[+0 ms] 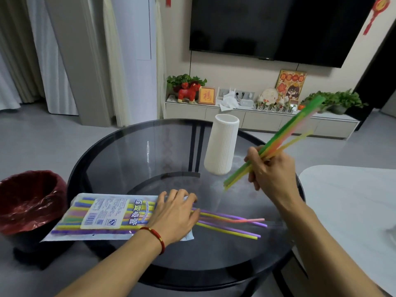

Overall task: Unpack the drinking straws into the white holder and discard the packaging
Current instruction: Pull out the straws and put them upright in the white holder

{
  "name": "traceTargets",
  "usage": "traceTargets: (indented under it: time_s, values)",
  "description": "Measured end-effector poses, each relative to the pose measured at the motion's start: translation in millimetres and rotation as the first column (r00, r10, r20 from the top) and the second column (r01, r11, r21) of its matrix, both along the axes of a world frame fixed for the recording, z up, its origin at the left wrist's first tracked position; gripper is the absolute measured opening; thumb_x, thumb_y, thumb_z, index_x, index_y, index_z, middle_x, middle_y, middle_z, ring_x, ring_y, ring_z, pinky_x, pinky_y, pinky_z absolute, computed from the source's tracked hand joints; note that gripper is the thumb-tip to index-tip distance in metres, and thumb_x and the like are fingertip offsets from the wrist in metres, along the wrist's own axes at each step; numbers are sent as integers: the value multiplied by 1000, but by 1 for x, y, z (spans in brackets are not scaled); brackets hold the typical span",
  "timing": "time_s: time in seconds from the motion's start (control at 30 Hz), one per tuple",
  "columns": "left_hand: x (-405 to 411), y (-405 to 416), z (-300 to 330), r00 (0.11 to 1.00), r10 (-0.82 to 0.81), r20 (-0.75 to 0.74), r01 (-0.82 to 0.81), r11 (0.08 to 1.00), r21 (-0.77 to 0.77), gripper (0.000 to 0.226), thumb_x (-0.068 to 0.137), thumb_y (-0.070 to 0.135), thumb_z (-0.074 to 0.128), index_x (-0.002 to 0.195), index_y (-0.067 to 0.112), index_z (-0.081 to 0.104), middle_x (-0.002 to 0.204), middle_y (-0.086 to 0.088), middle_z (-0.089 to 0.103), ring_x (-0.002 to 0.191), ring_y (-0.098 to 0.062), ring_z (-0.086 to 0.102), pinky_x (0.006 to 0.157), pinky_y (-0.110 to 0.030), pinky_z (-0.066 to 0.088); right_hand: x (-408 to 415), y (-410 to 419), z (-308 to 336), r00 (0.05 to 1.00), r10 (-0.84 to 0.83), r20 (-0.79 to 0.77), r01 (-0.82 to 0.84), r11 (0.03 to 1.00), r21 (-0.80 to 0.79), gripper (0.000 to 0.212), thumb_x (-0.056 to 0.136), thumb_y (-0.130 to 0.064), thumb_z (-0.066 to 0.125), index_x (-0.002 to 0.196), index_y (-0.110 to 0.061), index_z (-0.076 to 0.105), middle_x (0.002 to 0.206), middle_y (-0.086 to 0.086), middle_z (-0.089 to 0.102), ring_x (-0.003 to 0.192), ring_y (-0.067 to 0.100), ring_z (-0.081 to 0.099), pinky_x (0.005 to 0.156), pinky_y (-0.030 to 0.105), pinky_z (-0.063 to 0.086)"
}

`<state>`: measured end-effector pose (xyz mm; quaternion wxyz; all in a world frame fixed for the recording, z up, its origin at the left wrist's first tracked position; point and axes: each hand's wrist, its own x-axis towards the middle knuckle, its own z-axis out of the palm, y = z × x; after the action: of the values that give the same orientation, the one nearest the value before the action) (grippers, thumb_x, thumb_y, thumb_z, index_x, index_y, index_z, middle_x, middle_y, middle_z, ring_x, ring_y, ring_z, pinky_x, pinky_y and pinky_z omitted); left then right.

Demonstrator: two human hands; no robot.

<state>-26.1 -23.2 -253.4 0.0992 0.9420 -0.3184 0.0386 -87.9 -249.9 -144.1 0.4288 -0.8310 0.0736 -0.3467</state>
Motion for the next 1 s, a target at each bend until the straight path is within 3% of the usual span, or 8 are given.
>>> traceTargets:
  time_s: [0.1, 0.23, 0.43, 0.57, 0.67, 0.77, 0.9, 1.0]
  values:
    - [-1, 0, 1, 1000, 2, -6, -2, 1000, -2, 41, 97, 49, 31, 129, 31, 50, 129, 4, 50, 120, -20, 44, 109, -45, 29, 19, -6, 12, 987, -50, -156, 18, 979, -203, 35, 101, -32, 64, 76, -9, 69, 50, 4, 66, 34, 13, 62, 37, 19, 52]
    - [-3, -1, 2, 1000, 13, -6, -12, 1000, 10, 37, 98, 48, 29, 126, 32, 48, 132, 3, 49, 122, -21, 43, 111, -47, 27, 33, -6, -21, 920, -33, -391, -69, 967, -244, 34, 101, -24, 64, 77, 0, 68, 57, 11, 71, 42, 20, 68, 50, 37, 63]
    - [-1, -4, 2, 1000, 28, -3, -28, 999, 22, 39, 100, 49, 28, 128, 29, 47, 133, -1, 48, 123, -24, 42, 112, -51, 25, 40, -16, -31, 938, -33, -344, -26, 986, -167, 35, 100, -22, 62, 74, -1, 69, 51, 9, 70, 40, 21, 68, 51, 40, 63]
    - [4, -7, 4, 999, 37, -14, -37, 999, 5, 42, 100, 50, 27, 130, 27, 47, 133, -2, 48, 125, -25, 41, 113, -51, 25, 59, -13, 7, 995, -7, -99, 26, 982, 188, 27, 95, -20, 64, 75, -4, 73, 50, 11, 69, 39, 20, 64, 42, 29, 53]
    - [7, -8, 4, 999, 21, -49, -23, 999, -29, 42, 101, 50, 29, 130, 26, 48, 134, -3, 49, 126, -25, 41, 115, -49, 23, 84, -12, 44, 991, -81, 108, 16, 865, 501, 20, 93, -15, 65, 77, -4, 71, 52, 8, 69, 44, 20, 65, 44, 26, 54]
    - [10, -10, 4, 998, 25, -59, -27, 999, -42, 42, 101, 49, 29, 130, 26, 49, 133, -3, 49, 126, -26, 40, 116, -48, 22, 105, -14, 67, 962, -187, 201, 22, 780, 625, 22, 94, -20, 67, 93, 2, 66, 58, 6, 72, 46, 19, 69, 49, 27, 59]
    - [11, -12, 3, 997, 36, -66, -39, 998, -44, 41, 100, 50, 30, 127, 26, 50, 131, -4, 50, 123, -26, 42, 113, -47, 26, 121, -19, 75, 930, -317, 189, 226, 894, 387, 26, 95, -28, 61, 78, -9, 65, 56, 7, 72, 48, 23, 73, 55, 36, 62]
    - [12, -13, 4, 995, 43, -87, -48, 997, -58, 40, 100, 49, 31, 126, 25, 50, 131, -4, 51, 122, -26, 42, 113, -46, 27, 133, -19, 75, 948, -308, 75, 294, 943, 159, 35, 95, -29, 58, 71, -5, 69, 50, 4, 69, 41, 17, 69, 47, 35, 62]
